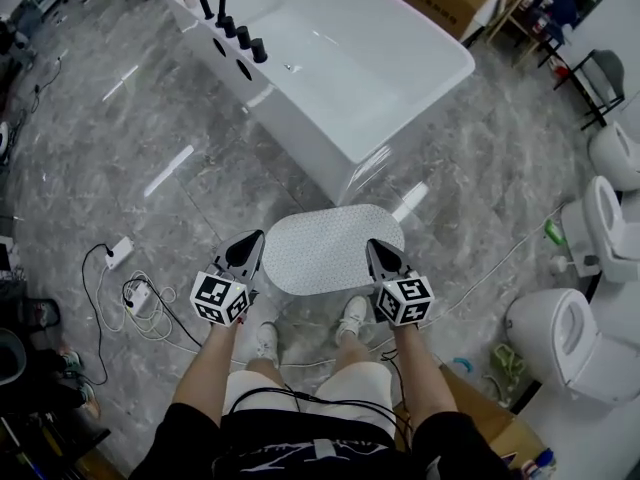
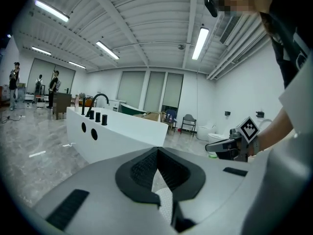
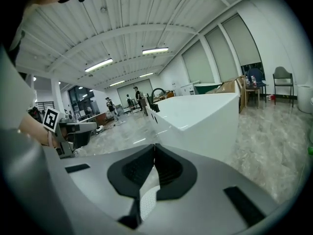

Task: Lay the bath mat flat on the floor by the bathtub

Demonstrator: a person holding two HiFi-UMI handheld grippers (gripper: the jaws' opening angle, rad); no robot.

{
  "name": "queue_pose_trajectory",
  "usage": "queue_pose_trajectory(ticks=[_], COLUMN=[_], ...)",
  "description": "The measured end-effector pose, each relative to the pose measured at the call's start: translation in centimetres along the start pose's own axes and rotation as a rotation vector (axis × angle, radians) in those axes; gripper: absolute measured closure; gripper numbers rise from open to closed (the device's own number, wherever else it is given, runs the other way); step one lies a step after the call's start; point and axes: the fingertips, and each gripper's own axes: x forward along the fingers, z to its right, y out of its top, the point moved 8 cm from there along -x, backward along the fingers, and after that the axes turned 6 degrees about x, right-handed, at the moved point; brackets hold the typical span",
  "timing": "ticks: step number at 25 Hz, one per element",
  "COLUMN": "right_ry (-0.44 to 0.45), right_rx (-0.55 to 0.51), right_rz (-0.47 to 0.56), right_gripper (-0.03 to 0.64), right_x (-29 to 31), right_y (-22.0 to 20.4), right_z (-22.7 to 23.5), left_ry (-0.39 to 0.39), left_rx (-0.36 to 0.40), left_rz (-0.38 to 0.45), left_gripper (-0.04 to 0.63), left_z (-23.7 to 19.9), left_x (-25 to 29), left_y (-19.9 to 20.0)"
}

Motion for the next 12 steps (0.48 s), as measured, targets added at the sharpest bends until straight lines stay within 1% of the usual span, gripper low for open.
queue_pose_trajectory(ticks=[3, 12], right_ry=[0.005, 0.004], right_rx=[-0.023, -0.076], right_rz=[0.015, 0.079], right_gripper=[0.591, 0.591], right_x=[-1.2, -4.8], right_y=[1.8, 7.6], right_z=[-1.6, -4.8], left_ry=[-0.013, -0.011], left_rx=[0.01, 0.04], left_rz=[0.021, 0.083], left_gripper=[0.581, 0.581], left_z=[0.0, -1.0], left_x=[-0.9, -4.0], left_y=[2.1, 8.1])
